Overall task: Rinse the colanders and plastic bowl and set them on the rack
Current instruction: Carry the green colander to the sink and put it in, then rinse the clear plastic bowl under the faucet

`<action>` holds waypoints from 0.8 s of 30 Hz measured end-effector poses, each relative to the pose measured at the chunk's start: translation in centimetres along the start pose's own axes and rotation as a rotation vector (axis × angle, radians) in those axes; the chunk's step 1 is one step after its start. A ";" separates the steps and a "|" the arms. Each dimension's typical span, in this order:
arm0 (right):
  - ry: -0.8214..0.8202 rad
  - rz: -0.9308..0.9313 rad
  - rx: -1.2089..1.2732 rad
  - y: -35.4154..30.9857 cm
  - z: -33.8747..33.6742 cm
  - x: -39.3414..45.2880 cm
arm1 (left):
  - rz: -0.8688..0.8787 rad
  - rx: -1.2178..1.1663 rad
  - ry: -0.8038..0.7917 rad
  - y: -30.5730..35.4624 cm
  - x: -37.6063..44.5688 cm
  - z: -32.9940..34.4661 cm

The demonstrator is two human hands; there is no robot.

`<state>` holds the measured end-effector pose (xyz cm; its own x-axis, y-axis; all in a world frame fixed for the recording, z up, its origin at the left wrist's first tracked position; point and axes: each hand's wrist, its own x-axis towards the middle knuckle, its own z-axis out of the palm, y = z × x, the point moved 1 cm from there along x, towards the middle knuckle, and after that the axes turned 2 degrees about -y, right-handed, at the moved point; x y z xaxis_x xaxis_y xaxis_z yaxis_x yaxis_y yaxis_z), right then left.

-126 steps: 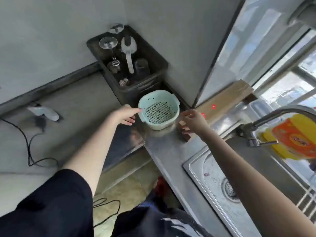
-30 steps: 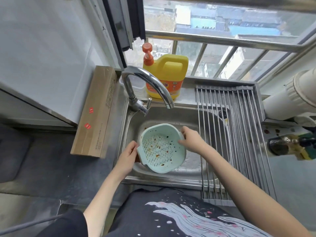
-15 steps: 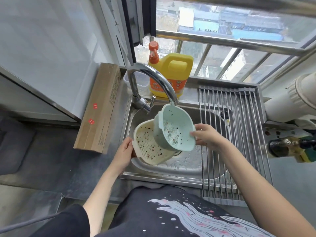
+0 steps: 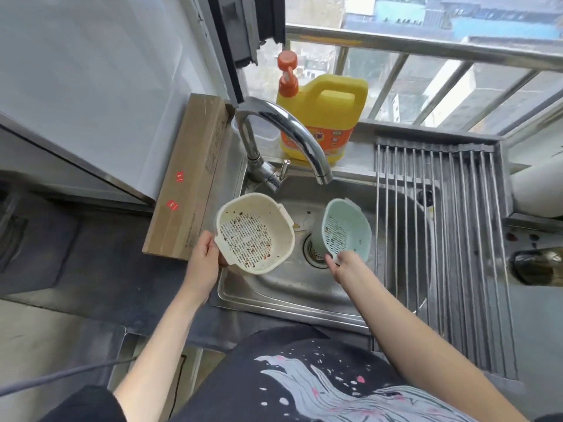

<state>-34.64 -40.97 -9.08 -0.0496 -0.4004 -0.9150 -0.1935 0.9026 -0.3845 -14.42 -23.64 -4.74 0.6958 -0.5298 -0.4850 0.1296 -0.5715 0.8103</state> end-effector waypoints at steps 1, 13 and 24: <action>-0.030 -0.043 -0.189 0.3 -0.4 0.2 | -0.006 -0.004 -0.001 0.1 0.0 0.1; -0.019 -0.216 -0.755 -0.8 -3.2 2.7 | -0.067 -0.037 -0.013 1.1 0.8 2.5; -0.087 0.402 0.549 0.2 0.2 5.7 | -0.037 0.072 -0.077 1.5 0.7 4.4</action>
<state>-34.81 -43.08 -14.38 0.0696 -0.0242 -0.9973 0.3490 0.9371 0.0016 -16.86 -27.62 -5.24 0.6349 -0.5523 -0.5402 0.1013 -0.6337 0.7669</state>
